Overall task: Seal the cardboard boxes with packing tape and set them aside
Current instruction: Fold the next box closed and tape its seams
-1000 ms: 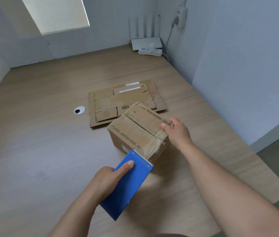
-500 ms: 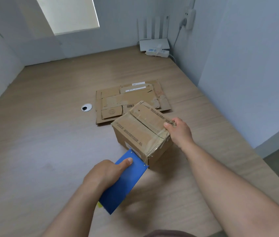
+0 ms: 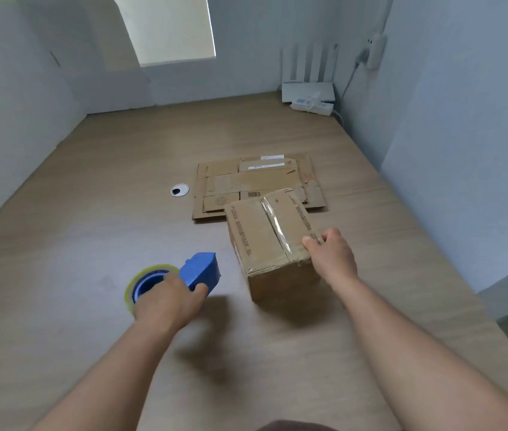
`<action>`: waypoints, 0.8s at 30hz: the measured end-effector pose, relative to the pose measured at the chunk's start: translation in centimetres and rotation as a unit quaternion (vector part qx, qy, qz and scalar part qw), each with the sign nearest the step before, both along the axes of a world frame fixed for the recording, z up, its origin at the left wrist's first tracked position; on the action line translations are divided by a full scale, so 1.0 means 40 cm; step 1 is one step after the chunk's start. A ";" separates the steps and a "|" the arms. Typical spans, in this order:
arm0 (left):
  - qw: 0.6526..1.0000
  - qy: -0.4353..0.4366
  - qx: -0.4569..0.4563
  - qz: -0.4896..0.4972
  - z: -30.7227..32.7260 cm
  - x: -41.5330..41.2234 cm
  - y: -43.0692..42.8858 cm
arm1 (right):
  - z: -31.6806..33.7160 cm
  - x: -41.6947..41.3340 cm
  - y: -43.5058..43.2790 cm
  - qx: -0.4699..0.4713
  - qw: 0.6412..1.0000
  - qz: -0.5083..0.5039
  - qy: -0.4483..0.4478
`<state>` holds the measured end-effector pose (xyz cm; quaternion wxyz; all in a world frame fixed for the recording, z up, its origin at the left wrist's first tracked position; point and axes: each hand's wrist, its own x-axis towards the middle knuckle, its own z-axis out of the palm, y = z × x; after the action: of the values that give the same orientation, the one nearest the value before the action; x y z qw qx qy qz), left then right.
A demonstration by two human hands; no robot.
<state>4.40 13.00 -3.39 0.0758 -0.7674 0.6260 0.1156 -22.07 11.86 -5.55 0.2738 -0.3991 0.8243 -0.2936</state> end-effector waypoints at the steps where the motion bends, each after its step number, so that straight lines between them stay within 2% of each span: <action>1: 1.000 -0.006 -0.015 -0.019 -0.006 0.001 -0.005 | 0.001 0.008 0.004 0.001 1.000 0.006 0.006; 4: 0.997 -0.040 -0.002 -0.061 -0.051 0.015 -0.007 | -0.003 0.026 0.015 0.003 1.000 0.018 0.023; 7: 0.997 -0.050 0.024 -0.047 -0.096 0.023 0.008 | -0.002 0.037 0.020 0.010 0.998 0.031 0.055; 9: 0.998 -0.051 -0.023 -0.039 -0.105 0.017 0.013 | -0.005 0.041 0.026 0.008 0.997 0.038 0.068; 10: 0.996 -0.025 -0.072 -0.049 -0.098 -0.001 0.016 | -0.005 0.041 0.029 0.007 0.996 0.041 0.073; 11: 0.990 0.049 -0.117 -0.065 -0.085 -0.031 0.020 | -0.005 0.040 0.032 0.008 0.996 0.046 0.079; 12: 0.975 0.161 -0.137 -0.070 -0.068 -0.069 0.024 | -0.003 0.040 0.032 0.013 0.995 0.054 0.087; 14: 0.928 0.360 -0.081 -0.040 -0.034 -0.151 0.029 | 0.003 0.045 0.030 0.036 0.992 0.070 0.098; 15: 0.909 0.414 -0.048 -0.012 -0.032 -0.183 0.024 | 0.006 0.054 0.030 0.052 0.991 0.071 0.097; 16: 0.901 0.431 -0.034 0.018 -0.036 -0.207 0.017 | 0.011 0.068 0.029 0.070 0.991 0.066 0.097; 19: 0.925 0.373 -0.041 0.061 -0.048 -0.238 0.005 | 0.023 0.107 0.025 0.116 0.982 0.059 0.138; 21: 0.938 0.335 -0.062 0.062 -0.050 -0.242 0.005 | 0.022 0.102 0.018 0.111 0.979 0.072 0.156; 24: 0.933 0.350 -0.065 0.056 -0.056 -0.219 -0.004 | 0.014 0.040 0.012 0.075 0.980 0.120 0.139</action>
<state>-4.35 12.83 -5.61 -0.2047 -0.7154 0.5749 0.3404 -20.48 12.35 -4.98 0.2195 -0.5106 0.8199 -0.1374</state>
